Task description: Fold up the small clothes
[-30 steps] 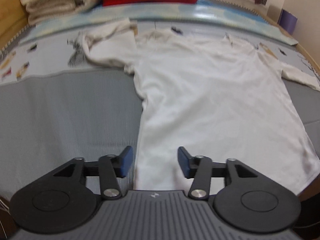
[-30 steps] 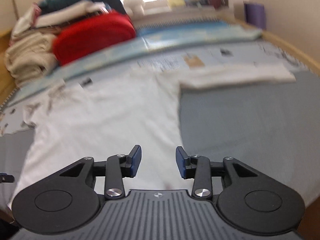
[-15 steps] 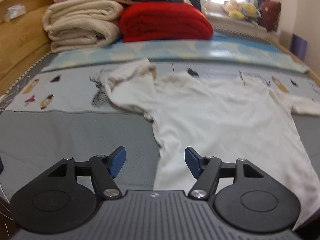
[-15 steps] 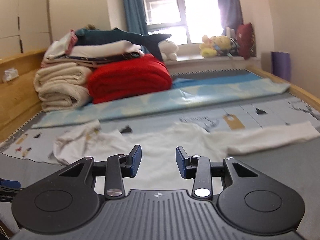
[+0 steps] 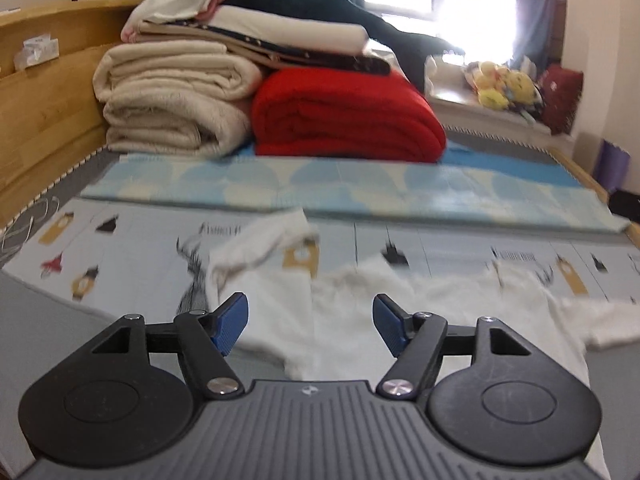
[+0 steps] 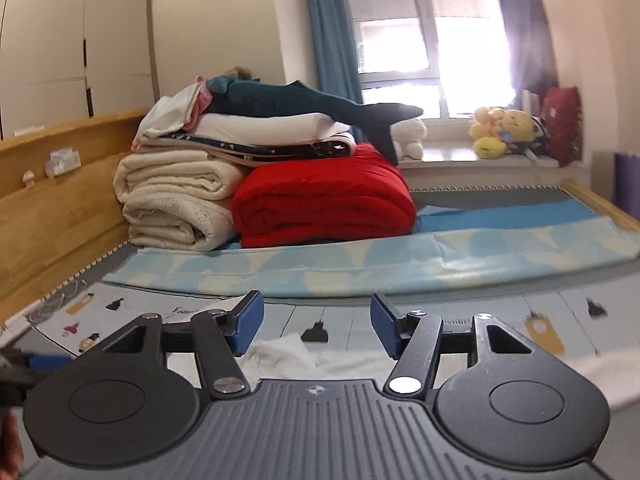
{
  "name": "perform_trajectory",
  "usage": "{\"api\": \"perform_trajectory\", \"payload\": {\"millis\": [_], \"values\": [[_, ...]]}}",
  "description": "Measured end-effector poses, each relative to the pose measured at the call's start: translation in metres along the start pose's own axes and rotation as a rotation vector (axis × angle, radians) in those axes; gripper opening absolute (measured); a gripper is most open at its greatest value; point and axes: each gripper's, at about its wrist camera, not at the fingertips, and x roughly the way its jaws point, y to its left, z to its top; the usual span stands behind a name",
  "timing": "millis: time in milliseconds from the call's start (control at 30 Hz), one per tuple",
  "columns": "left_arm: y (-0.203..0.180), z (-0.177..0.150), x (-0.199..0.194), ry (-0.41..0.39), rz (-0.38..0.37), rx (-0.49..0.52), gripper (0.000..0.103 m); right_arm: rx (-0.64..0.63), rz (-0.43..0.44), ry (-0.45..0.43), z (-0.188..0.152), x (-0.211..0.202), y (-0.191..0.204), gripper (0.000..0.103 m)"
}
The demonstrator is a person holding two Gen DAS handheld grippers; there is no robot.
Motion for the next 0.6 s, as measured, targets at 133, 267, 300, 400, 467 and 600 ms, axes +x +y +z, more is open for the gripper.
{"api": "perform_trajectory", "payload": {"millis": [133,267,300,400,467,600], "values": [[-0.003,0.024,0.057,0.021,-0.008,0.023,0.051,0.063,0.006,0.027,0.011,0.033,-0.015,0.059],[-0.002,0.028,0.130,0.072,0.016,0.060,0.005,0.170,-0.036,0.115,0.006,0.057,-0.030,0.031],[0.000,0.028,0.152,0.085,0.019,0.064,0.005,0.191,-0.037,0.125,0.006,0.061,-0.034,0.025],[0.002,0.031,0.208,0.110,0.012,0.078,0.005,0.231,-0.057,0.114,0.004,0.070,-0.046,0.010],[0.003,0.032,0.243,0.121,-0.008,0.088,0.007,0.257,-0.066,0.147,0.002,0.078,-0.052,0.010],[-0.002,0.039,0.310,0.134,-0.008,0.180,0.013,0.294,-0.033,0.230,-0.006,0.099,-0.064,0.012]]}}
